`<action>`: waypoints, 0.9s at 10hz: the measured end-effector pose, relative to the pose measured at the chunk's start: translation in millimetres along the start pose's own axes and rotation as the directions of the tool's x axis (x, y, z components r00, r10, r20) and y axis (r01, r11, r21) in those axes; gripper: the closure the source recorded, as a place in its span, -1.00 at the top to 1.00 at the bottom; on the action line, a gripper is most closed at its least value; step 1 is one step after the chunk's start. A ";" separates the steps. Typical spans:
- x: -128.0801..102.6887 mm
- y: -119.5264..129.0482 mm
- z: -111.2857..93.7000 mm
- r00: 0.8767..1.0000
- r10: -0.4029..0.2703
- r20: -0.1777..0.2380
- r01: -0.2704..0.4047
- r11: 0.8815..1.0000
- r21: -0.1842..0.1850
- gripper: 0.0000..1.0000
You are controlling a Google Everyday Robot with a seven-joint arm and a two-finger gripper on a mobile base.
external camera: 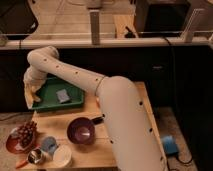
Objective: Place banana in paper cup
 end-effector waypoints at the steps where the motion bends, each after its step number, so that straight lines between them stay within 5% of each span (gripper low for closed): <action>1: -18.3 -10.6 -9.3 0.999 -0.033 0.040 0.032 0.999 0.037 -1.00; 5: -100.2 -41.4 -38.8 0.970 -0.162 0.181 0.132 0.977 0.164 -1.00; 9: -182.8 -53.7 -92.1 0.909 -0.311 0.279 0.236 0.933 0.271 -1.00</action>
